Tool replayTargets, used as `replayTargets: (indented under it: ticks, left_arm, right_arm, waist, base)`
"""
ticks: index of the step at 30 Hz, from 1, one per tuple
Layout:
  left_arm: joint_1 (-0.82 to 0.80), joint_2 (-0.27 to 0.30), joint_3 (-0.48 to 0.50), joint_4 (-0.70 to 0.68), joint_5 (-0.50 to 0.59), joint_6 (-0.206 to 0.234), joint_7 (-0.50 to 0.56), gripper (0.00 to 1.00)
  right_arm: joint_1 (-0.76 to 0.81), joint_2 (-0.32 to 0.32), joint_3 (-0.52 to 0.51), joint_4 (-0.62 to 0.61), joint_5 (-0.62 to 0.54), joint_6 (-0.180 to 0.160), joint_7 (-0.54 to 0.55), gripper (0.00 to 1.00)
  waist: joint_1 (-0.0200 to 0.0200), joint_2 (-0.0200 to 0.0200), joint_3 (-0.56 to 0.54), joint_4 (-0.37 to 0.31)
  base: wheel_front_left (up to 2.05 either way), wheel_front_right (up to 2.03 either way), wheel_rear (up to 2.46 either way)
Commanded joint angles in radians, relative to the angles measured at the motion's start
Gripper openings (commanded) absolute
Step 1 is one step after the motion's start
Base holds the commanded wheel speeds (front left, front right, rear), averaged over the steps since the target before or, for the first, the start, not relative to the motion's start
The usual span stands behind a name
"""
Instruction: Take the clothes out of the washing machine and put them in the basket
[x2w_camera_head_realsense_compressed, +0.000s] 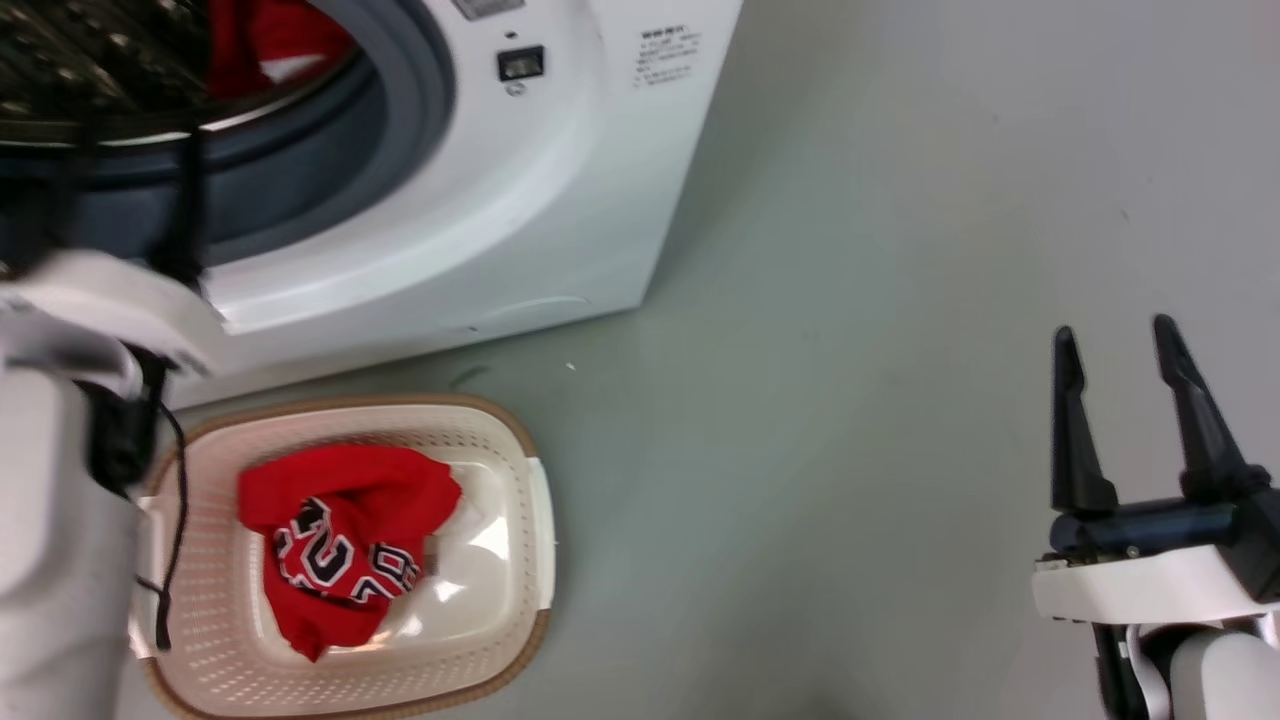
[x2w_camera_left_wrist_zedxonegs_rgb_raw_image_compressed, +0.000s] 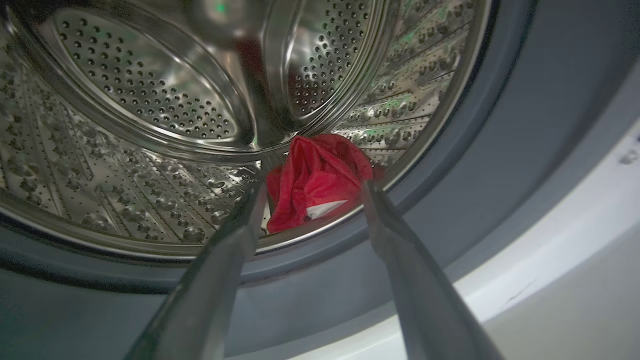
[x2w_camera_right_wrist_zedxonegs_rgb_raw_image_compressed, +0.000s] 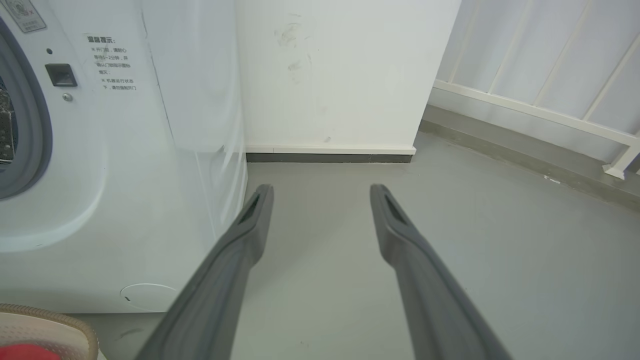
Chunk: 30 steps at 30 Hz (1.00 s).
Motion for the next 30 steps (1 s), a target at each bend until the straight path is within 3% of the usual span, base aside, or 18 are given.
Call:
replayTargets:
  ticks: [1, 10, 13, 14, 16, 20, 30]
  left_arm:
    - [-0.025, 0.009, 0.008, 0.005, -0.014, -0.001, 0.022, 1.0]
    - [-0.348, 0.167, -0.005, 0.034, -0.024, -0.008, 0.354, 1.0]
    - [-0.461, 0.224, -0.042, 0.065, 0.002, -0.011, 0.484, 1.0]
    - [-0.598, 0.291, -0.086, 0.109, 0.023, -0.015, 0.627, 1.0]
    - [-0.645, 0.322, -0.127, 0.13, 0.041, -0.015, 0.678, 1.0]
    - [-0.727, 0.357, -0.157, 0.185, 0.038, -0.017, 0.774, 1.0]
    - [-0.791, 0.326, -0.187, 0.341, 0.043, 0.018, 0.865, 1.0]
  right_arm:
    - [-0.021, 0.002, 0.007, -0.005, 0.009, -0.001, -0.002, 1.0]
    - [-0.059, 0.002, 0.065, -0.026, 0.074, -0.001, -0.002, 1.0]
    - [-0.067, 0.002, 0.089, -0.025, 0.087, -0.001, -0.002, 1.0]
    - [-0.079, 0.003, 0.12, -0.032, 0.112, -0.001, -0.002, 1.0]
    - [-0.076, 0.002, 0.138, -0.035, 0.115, -0.001, -0.002, 1.0]
    - [-0.07, 0.002, 0.174, -0.054, 0.126, -0.001, -0.002, 1.0]
    - [-0.003, 0.002, 0.168, -0.1, 0.138, -0.001, -0.002, 1.0]
  waist:
    - [0.0, -0.0001, 0.063, -0.06]
    - [0.0, -0.0001, 0.224, -0.168]
    - [0.0, -0.0001, 0.261, -0.202]
    - [0.0, -0.0001, 0.304, -0.247]
    - [0.0, -0.0001, 0.318, -0.268]
    - [0.0, -0.0001, 0.339, -0.307]
    - [0.0, -0.0001, 0.355, -0.31]
  base:
    - [0.0, 0.0, 0.0]
    - [0.0, 0.0, 0.0]
    - [0.0, 0.0, 0.0]
    - [0.0, 0.0, 0.0]
    - [0.0, 0.0, 0.0]
    - [0.0, 0.0, 0.0]
    - [0.0, 0.0, 0.0]
